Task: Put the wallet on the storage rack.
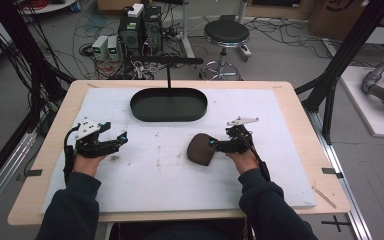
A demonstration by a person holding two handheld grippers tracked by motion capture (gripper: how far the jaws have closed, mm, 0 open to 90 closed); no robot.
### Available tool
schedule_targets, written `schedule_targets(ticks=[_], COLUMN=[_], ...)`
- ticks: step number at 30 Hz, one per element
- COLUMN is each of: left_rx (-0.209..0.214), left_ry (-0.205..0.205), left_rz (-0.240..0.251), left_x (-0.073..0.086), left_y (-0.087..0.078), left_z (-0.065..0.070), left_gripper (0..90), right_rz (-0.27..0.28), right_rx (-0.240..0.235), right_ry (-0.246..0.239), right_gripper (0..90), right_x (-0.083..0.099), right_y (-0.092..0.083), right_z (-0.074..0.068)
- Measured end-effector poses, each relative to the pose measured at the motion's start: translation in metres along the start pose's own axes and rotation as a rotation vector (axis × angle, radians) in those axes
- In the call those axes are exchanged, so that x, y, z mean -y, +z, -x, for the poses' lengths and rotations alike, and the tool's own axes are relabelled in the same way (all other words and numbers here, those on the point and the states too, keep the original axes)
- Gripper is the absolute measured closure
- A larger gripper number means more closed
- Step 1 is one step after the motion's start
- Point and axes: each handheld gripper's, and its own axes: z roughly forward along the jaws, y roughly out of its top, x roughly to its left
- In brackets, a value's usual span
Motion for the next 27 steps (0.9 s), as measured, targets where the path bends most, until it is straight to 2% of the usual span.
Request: schedule_targets(ticks=[2, 4, 5, 6, 7, 10, 12, 13, 14, 16, 17, 18, 19, 20, 21, 23, 24, 25, 27], left_rx=[-0.002, -0.001, -0.002, 0.0, 0.001, 0.004, 0.004, 0.005, 0.005, 0.007, 0.009, 0.011, 0.013, 0.016, 0.016, 0.014, 0.015, 0.013, 0.012], left_ry=[-0.001, -0.004, -0.003, -0.006, -0.005, -0.001, -0.004, -0.001, -0.004, -0.005, -0.004, -0.001, -0.001, -0.003, -0.003, -0.006, -0.005, -0.005, -0.006], left_rz=[0.001, 0.002, 0.0, -0.001, -0.002, -0.005, -0.003, -0.006, -0.005, -0.009, -0.01, -0.01, -0.011, -0.012, -0.012, -0.011, -0.012, -0.012, -0.013], left_x=[0.0, 0.0, 0.0, 0.0, 0.0, 0.0, 0.0, 0.0, 0.001, 0.001, 0.001, 0.001, 0.001, 0.001, 0.001, 0.001, 0.001, 0.001, 0.001], left_y=[0.0, 0.0, 0.0, 0.0, 0.001, 0.001, 0.001, 0.001, 0.001, 0.002, 0.002, 0.002, 0.003, 0.003, 0.003, 0.003, 0.003, 0.002, 0.003], left_z=[0.0, 0.0, -0.001, 0.0, 0.0, 0.0, 0.001, 0.0, 0.0, 0.001, 0.001, 0.001, 0.001, 0.001, 0.001, 0.001, 0.001, 0.0, 0.001], left_gripper=[25.2, 25.3, 25.3, 25.4, 25.4, 25.6, 25.6, 25.7, 25.7, 25.9, 25.9, 25.9, 25.9, 26.0, 26.0, 26.0, 26.1, 26.1, 26.1], right_rz=[-0.006, -0.036, -0.036, -0.078, -0.095, -0.091, -0.087, -0.078, -0.078, -0.077, -0.077, -0.091, -0.091, -0.114, -0.119, -0.116, -0.075, -0.067, -0.049], right_rx=[0.009, -0.022, -0.022, -0.089, -0.114, -0.137, -0.151, -0.166, -0.166, -0.207, -0.207, -0.231, -0.231, -0.26, -0.274, -0.276, -0.229, -0.201, -0.136], right_ry=[0.025, 0.063, 0.063, 0.104, 0.111, 0.11, 0.08, 0.026, 0.026, -0.042, -0.042, -0.107, -0.107, -0.197, -0.222, -0.218, -0.151, -0.094, -0.013], right_gripper=[21.9, 22.5, 22.5, 26.4, 27.1, 26.7, 26.7, 26.6, 26.6, 26.9, 26.9, 27.6, 27.6, 28.9, 29.9, 31.3, 24.7, 19.8, 19.6], right_x=[0.007, 0.012, 0.012, 0.017, 0.018, 0.017, 0.014, 0.011, 0.011, 0.005, 0.005, -0.002, -0.002, -0.01, -0.013, -0.016, -0.018, -0.018, -0.016], right_y=[-0.002, -0.001, -0.001, 0.003, 0.005, 0.01, 0.013, 0.018, 0.018, 0.025, 0.025, 0.029, 0.029, 0.032, 0.032, 0.031, 0.027, 0.025, 0.021], right_z=[-0.004, -0.007, -0.007, -0.011, -0.013, -0.015, -0.012, -0.009, -0.009, -0.003, -0.003, 0.001, 0.001, 0.003, 0.004, 0.004, 0.002, 0.0, -0.008])
